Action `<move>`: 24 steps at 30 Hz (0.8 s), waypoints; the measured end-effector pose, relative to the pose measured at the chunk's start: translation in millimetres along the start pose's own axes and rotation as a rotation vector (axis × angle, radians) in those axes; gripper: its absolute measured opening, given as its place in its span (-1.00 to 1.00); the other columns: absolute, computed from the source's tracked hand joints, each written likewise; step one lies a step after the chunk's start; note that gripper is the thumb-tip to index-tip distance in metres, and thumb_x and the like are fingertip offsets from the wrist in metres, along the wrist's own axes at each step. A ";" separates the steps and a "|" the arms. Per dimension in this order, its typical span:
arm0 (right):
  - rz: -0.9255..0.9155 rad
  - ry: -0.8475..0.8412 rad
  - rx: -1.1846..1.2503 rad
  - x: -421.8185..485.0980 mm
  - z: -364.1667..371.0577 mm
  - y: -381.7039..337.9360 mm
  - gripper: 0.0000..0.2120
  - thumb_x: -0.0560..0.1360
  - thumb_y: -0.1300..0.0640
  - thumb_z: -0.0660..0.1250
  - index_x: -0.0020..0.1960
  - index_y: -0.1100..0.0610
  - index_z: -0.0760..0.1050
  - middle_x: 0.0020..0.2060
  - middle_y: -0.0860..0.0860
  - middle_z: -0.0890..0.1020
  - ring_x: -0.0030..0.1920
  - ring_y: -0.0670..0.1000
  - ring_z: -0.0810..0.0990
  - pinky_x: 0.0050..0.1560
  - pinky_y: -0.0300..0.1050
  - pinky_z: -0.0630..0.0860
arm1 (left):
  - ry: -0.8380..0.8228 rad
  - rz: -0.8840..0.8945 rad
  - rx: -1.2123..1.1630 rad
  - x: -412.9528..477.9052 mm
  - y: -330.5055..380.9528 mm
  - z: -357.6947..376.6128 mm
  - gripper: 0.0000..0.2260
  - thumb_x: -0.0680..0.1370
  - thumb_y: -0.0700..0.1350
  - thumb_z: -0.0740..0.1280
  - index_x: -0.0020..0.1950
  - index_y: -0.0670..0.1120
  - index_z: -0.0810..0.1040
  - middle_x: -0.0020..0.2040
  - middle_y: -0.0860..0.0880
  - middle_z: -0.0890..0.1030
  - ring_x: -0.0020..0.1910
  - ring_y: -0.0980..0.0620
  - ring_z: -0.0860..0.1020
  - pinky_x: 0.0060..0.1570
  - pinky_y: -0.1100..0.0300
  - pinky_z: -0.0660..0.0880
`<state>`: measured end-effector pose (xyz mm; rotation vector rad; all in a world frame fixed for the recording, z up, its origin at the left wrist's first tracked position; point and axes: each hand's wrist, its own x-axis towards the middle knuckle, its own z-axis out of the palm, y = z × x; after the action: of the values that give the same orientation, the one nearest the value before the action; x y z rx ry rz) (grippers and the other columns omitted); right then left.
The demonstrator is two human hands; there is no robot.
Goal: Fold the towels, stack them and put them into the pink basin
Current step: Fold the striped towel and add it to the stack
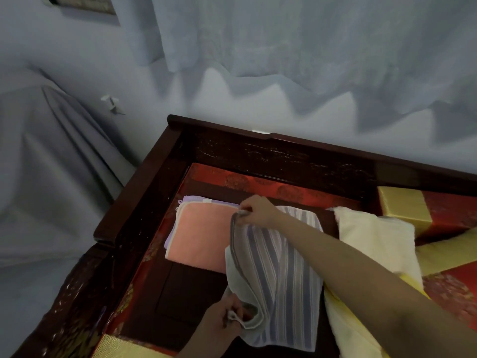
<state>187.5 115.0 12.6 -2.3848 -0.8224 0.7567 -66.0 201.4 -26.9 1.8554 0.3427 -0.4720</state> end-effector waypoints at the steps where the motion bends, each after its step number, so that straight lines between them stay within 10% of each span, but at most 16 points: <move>1: 0.021 -0.017 -0.028 6.8 10.8 1.3 -0.85 0.39 0.11 0.44 -0.27 0.07 0.49 -0.26 0.03 0.55 -0.19 0.02 0.51 -0.20 -0.16 0.36 | -0.012 -0.006 -0.009 0.6 0.0 -0.7 -0.74 0.46 -0.28 0.26 -0.08 0.08 0.58 -0.04 -0.06 0.66 -0.14 0.16 0.59 -0.07 0.25 0.53; 10: 0.274 -0.361 -0.480 24.0 29.1 7.4 -0.42 0.31 -0.16 0.46 0.22 0.11 0.48 0.16 0.09 0.58 0.13 0.10 0.56 0.13 -0.02 0.51 | -0.145 -0.091 0.023 7.1 -7.7 -2.8 -0.67 0.14 0.16 0.12 -0.15 0.36 0.46 -0.21 0.31 0.59 -0.25 0.32 0.53 -0.16 0.41 0.46; 16: 0.336 -0.586 -0.112 -0.6 -21.0 15.9 -0.51 0.31 0.10 0.54 0.21 0.14 0.53 0.17 0.00 0.56 0.18 0.05 0.51 0.19 -0.06 0.50 | -0.142 -0.047 0.050 2.6 2.4 -12.6 -0.49 0.51 -0.30 0.24 -0.22 0.40 0.49 -0.26 0.38 0.57 -0.25 0.36 0.53 -0.18 0.46 0.44; 21: 0.169 -0.227 0.338 -59.5 -72.6 32.5 -0.63 0.30 0.36 0.49 0.01 0.07 0.50 -0.07 0.00 0.56 -0.09 -0.03 0.55 -0.19 -0.17 0.54 | 0.024 0.124 -0.022 0.2 43.3 -44.5 -0.79 0.32 -0.33 0.26 -0.41 -0.03 0.48 -0.37 0.23 0.61 -0.35 0.33 0.52 -0.28 0.45 0.37; 24: 0.144 0.050 0.557 -96.7 -116.4 38.0 -0.43 0.31 0.47 0.43 0.21 0.05 0.45 -0.03 0.06 0.54 -0.10 0.00 0.58 -0.24 -0.23 0.55 | 0.137 0.263 -0.095 -2.3 79.7 -76.5 -0.93 0.21 -0.12 0.23 -0.33 -0.03 0.45 -0.39 0.06 0.49 -0.39 0.21 0.39 -0.38 0.33 0.30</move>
<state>212.7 -7.7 105.7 -1.9598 -0.3549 0.8480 -20.1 248.1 62.1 1.8118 0.2037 -0.1471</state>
